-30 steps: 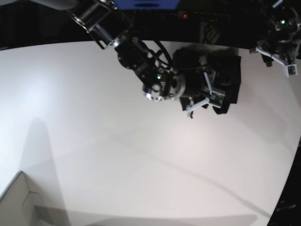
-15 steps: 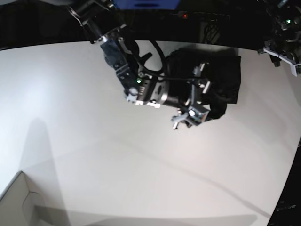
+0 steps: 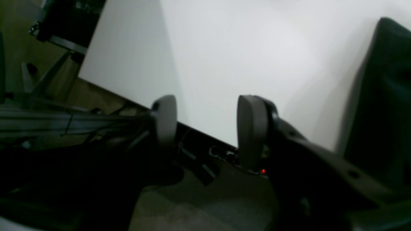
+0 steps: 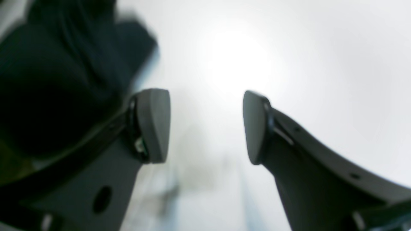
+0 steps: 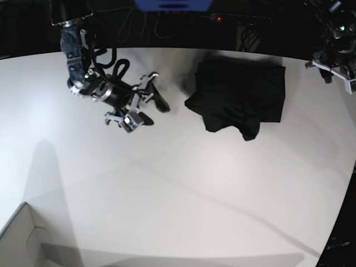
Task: Layout the t-shirt on the table in an organized manner, then fold the t-shirt properly
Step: 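Release the shirt with the right gripper and raise it away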
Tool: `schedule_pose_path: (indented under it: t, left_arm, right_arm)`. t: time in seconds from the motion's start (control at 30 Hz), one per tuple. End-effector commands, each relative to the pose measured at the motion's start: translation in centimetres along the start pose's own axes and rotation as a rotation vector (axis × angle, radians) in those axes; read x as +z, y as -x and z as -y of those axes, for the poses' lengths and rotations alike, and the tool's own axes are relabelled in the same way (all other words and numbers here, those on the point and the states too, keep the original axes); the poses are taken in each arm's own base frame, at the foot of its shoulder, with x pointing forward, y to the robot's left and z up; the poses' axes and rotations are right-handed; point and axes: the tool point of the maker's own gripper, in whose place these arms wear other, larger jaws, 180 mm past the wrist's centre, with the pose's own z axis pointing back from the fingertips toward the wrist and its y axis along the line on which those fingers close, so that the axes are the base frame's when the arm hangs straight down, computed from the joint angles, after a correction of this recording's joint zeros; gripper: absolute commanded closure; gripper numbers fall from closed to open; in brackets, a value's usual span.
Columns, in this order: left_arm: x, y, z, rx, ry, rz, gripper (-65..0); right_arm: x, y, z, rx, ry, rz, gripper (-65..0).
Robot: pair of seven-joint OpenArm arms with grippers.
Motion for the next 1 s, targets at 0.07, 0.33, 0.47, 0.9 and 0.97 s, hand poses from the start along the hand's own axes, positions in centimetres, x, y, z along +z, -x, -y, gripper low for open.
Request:
schedule_pose_path:
  t: [0.07,0.33,0.47,0.9,0.97]
  left_arm:
    - [0.1,-1.7,-0.3,-0.008,-0.011,0.051,-29.8]
    - [0.1,-1.8,-0.3,-0.004,-0.009,0.054,-29.8]
    - [0.1,-1.7,-0.4,-0.004,-0.01,0.052,-29.8]
    - [0.2,-1.4,-0.6,-0.004,-0.016,0.046,-29.8]
    - [0.2,-1.4,-0.6,-0.005,-0.016,0.044,-29.8]
  right_arm:
    - [-0.3,0.0,-1.2,-0.025,-0.036,0.03,-35.7]
    - [-2.3,-0.2,-7.9,0.034,-0.217,0.012,-35.7]
    - [-2.7,-2.9,-9.7,0.049,-0.244,0.084,-35.7]
    - [-4.1,-6.3,-18.4,0.141,-0.46,0.147,-35.9]
    - [-4.3,-6.1,-20.4,0.14,-0.507,0.141,-35.9]
